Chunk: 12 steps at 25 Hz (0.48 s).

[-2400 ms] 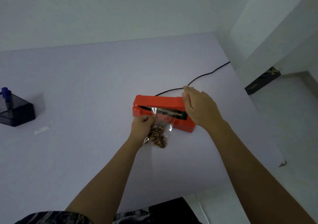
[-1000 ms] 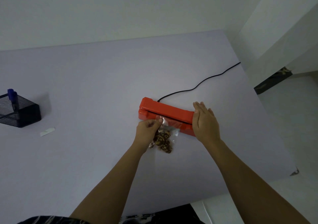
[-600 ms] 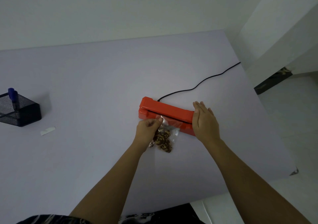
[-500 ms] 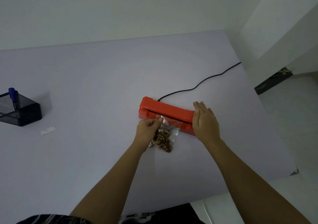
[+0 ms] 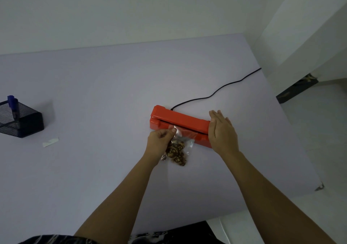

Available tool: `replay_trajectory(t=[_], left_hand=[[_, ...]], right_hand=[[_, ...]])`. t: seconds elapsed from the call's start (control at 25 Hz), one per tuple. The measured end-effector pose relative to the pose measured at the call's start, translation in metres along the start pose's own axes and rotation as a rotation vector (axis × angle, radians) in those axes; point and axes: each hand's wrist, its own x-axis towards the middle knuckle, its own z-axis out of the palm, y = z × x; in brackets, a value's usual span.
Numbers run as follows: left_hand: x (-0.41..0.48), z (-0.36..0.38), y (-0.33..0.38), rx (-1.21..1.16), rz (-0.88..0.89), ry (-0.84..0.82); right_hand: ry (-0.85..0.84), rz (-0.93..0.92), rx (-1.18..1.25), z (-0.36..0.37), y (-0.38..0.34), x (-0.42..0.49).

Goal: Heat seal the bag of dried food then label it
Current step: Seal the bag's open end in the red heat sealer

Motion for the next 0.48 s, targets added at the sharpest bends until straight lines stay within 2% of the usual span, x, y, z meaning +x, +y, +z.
replay_trajectory(t=[0.24, 0.48], left_hand=[[0.0, 0.001, 0.0, -0.003, -0.002, -0.01], [0.001, 0.001, 0.0, 0.012, 0.005, -0.005]], right_hand=[[-0.027, -0.025, -0.028, -0.015, -0.006, -0.002], [0.146, -0.171, 0.236, -0.063, -0.045, 0.0]])
